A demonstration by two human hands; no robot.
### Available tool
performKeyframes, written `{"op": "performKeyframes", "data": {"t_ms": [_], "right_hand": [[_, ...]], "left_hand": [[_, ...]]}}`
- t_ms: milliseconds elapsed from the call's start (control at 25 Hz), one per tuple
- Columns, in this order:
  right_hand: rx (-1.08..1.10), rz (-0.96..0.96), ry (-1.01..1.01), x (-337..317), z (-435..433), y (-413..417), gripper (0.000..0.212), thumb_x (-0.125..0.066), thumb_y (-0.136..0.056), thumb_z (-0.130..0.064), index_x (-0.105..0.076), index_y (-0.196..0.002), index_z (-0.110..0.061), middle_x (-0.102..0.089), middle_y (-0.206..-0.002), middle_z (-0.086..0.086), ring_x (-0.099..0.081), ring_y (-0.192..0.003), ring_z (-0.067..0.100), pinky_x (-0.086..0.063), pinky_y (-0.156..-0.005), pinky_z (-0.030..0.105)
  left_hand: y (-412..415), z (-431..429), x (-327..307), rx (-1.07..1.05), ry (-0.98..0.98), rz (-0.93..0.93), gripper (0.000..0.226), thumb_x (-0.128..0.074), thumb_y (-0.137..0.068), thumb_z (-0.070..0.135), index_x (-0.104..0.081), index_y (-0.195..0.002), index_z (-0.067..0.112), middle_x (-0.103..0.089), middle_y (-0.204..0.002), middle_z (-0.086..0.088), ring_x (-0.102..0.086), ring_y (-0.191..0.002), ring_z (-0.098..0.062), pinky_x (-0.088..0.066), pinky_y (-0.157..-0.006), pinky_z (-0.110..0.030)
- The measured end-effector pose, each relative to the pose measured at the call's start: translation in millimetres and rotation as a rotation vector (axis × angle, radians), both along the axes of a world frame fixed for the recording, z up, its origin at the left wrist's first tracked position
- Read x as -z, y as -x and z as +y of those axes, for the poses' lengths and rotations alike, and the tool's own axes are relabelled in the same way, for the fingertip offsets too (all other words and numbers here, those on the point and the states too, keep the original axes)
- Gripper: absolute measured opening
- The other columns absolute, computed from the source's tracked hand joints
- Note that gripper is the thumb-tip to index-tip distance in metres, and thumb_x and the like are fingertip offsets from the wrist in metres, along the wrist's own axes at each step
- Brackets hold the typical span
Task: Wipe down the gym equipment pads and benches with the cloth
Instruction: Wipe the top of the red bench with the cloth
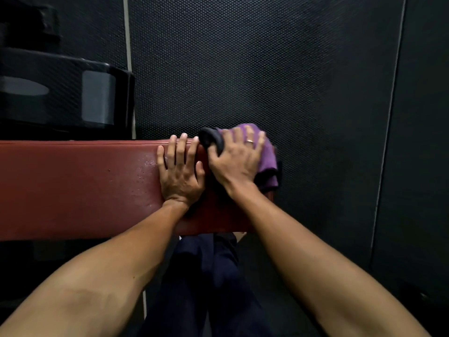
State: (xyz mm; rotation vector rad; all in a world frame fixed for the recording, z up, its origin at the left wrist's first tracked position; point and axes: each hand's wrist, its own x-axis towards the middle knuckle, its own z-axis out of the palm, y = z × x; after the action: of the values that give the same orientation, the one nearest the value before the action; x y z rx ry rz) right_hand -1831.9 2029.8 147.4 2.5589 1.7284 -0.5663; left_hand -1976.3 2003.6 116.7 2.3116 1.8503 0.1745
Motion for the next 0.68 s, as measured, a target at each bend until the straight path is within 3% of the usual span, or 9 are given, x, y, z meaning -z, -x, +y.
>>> {"op": "performKeyframes", "data": {"t_ms": [160, 240, 320, 400, 480, 560, 680], "right_hand": [[-0.210, 0.035, -0.108, 1, -3, -30, 0.046, -0.054, -0.084, -0.056, -0.070, -0.116, -0.028, -0.068, -0.115, -0.001, -0.060, -0.111, 0.031, -0.037, -0.103, 0.050], [-0.197, 0.037, -0.113, 0, -24, -68, 0.052, -0.054, -0.084, -0.056, -0.064, -0.127, -0.028, -0.063, -0.129, -0.001, -0.055, -0.117, 0.031, -0.042, -0.100, 0.047], [-0.045, 0.036, -0.082, -1, -43, -84, 0.060, -0.049, -0.085, -0.057, -0.058, -0.135, -0.026, -0.053, -0.144, 0.002, -0.049, -0.124, 0.035, -0.045, -0.102, 0.049], [0.175, 0.035, -0.069, -1, -39, -62, 0.064, -0.044, -0.084, -0.057, -0.058, -0.138, -0.025, -0.047, -0.151, 0.005, -0.044, -0.133, 0.040, -0.039, -0.111, 0.055], [0.247, 0.012, -0.064, -1, -26, -23, 0.063, -0.042, -0.084, -0.054, -0.059, -0.140, -0.029, -0.046, -0.155, 0.006, -0.033, -0.145, 0.041, -0.019, -0.122, 0.061], [0.068, 0.030, -0.098, -3, -26, 2, 0.061, -0.044, -0.087, -0.052, -0.056, -0.144, -0.034, -0.044, -0.158, 0.004, -0.023, -0.153, 0.038, -0.005, -0.124, 0.061], [-0.272, 0.078, -0.200, 1, -74, -13, 0.065, -0.053, -0.090, -0.045, -0.043, -0.154, -0.034, -0.031, -0.166, 0.003, -0.016, -0.156, 0.033, -0.008, -0.126, 0.057]], "left_hand": [[-1, -1, 2, -0.014, -0.026, 0.011, 0.057, -0.039, -0.100, 0.036, -0.039, -0.154, 0.017, -0.036, -0.161, -0.009, -0.026, -0.152, -0.031, -0.014, -0.124, -0.056], [-4, 0, -2, -0.027, -0.024, 0.012, 0.058, -0.042, -0.099, 0.036, -0.039, -0.155, 0.019, -0.036, -0.161, -0.007, -0.025, -0.152, -0.030, -0.012, -0.124, -0.055], [-5, 0, -3, -0.031, -0.014, 0.004, 0.059, -0.043, -0.098, 0.035, -0.039, -0.154, 0.020, -0.036, -0.161, -0.007, -0.025, -0.152, -0.030, -0.013, -0.124, -0.056], [-5, 0, -3, -0.030, -0.018, 0.011, 0.059, -0.042, -0.098, 0.036, -0.040, -0.154, 0.020, -0.037, -0.160, -0.007, -0.025, -0.152, -0.030, -0.013, -0.124, -0.056], [-4, 0, 0, -0.024, -0.033, 0.012, 0.058, -0.040, -0.098, 0.036, -0.041, -0.154, 0.020, -0.038, -0.160, -0.007, -0.027, -0.151, -0.030, -0.013, -0.124, -0.055], [-2, 0, 3, -0.019, -0.061, 0.014, 0.055, -0.039, -0.100, 0.035, -0.043, -0.152, 0.018, -0.040, -0.159, -0.008, -0.029, -0.150, -0.030, -0.015, -0.124, -0.055], [-2, 0, 4, -0.011, -0.064, -0.002, 0.056, -0.040, -0.098, 0.032, -0.042, -0.153, 0.018, -0.040, -0.159, -0.008, -0.029, -0.150, -0.030, -0.015, -0.123, -0.054]]}}
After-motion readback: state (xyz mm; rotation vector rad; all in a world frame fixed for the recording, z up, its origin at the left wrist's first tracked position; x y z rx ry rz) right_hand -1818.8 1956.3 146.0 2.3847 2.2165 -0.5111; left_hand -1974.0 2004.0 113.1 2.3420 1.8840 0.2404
